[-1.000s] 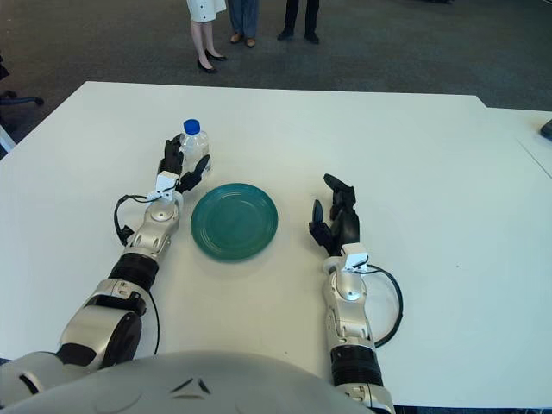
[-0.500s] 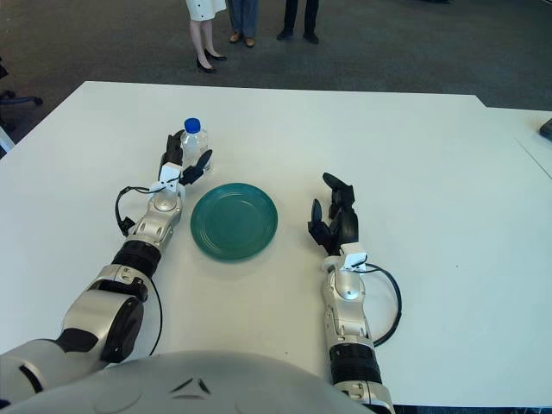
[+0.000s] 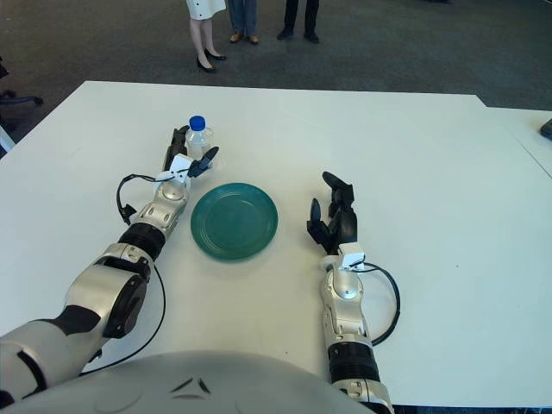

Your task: Put the bottle into the plate.

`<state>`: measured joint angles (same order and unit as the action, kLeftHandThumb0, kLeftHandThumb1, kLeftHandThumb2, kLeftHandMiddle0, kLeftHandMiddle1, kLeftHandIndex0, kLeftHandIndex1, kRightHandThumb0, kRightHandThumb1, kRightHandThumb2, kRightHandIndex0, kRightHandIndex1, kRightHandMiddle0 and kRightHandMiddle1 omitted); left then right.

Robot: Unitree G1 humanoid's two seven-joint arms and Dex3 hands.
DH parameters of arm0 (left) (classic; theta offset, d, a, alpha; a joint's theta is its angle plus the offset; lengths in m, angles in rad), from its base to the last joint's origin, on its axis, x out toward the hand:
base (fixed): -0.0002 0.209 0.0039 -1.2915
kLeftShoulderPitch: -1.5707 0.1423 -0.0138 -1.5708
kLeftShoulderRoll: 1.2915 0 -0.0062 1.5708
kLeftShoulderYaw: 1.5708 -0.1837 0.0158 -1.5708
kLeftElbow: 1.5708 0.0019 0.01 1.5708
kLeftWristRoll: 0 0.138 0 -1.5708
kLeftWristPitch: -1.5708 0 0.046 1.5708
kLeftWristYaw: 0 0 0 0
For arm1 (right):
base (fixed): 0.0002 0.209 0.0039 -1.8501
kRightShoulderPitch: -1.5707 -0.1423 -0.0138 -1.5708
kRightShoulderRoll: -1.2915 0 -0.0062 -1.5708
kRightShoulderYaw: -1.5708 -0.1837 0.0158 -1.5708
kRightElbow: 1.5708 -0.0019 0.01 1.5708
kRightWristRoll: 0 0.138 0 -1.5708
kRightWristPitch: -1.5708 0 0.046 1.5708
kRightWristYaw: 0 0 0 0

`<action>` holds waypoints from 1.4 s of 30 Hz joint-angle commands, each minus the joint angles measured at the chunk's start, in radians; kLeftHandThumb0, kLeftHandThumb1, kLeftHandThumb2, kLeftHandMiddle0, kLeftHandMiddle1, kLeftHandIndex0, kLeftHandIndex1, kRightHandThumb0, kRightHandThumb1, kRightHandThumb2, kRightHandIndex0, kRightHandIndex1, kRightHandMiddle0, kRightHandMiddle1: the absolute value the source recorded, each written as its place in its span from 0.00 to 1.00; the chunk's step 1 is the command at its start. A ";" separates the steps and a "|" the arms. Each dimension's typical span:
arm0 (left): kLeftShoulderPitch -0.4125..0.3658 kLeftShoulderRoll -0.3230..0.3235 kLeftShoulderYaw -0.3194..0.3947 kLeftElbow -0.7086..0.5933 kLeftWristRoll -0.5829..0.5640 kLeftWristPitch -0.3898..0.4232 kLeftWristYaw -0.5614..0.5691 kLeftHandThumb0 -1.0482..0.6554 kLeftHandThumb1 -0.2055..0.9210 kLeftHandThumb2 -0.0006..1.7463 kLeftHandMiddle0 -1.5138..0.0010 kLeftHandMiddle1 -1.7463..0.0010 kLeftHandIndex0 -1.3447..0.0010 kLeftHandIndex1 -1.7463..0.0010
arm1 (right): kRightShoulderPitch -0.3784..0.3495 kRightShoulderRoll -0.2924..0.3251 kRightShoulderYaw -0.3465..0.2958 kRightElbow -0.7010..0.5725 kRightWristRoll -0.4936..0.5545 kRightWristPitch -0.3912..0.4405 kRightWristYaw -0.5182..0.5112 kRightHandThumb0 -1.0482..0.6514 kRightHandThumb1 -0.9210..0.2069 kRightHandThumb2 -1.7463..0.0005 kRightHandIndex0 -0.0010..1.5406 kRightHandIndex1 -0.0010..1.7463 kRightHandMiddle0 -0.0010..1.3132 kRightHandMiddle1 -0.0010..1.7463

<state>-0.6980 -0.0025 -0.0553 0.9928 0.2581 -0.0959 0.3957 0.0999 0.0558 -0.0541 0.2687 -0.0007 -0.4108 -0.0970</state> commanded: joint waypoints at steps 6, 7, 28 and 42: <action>-0.113 0.009 -0.030 0.162 0.036 -0.043 0.092 0.07 0.99 0.05 0.81 0.27 0.97 0.15 | 0.056 0.029 0.023 0.055 -0.013 0.026 -0.003 0.32 0.00 0.64 0.37 0.03 0.03 0.50; -0.117 0.010 -0.035 0.170 0.041 -0.046 0.100 0.10 0.98 0.04 0.75 0.17 0.95 0.09 | 0.057 0.030 0.023 0.056 -0.014 0.025 -0.004 0.32 0.00 0.64 0.37 0.03 0.03 0.50; -0.082 0.001 -0.038 0.141 0.015 -0.176 0.119 0.35 0.49 0.73 0.26 0.00 0.57 0.00 | 0.075 0.044 0.011 0.035 -0.004 -0.009 -0.008 0.32 0.00 0.59 0.35 0.02 0.06 0.51; -0.020 -0.002 -0.015 0.084 -0.024 -0.308 0.080 0.35 0.50 0.72 0.25 0.00 0.58 0.00 | 0.066 0.043 0.001 0.048 0.008 -0.015 -0.004 0.32 0.00 0.59 0.34 0.02 0.07 0.52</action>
<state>-0.7308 -0.0076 -0.0790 1.1001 0.2426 -0.3774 0.4850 0.1208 0.0844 -0.0472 0.2571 -0.0135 -0.4526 -0.1032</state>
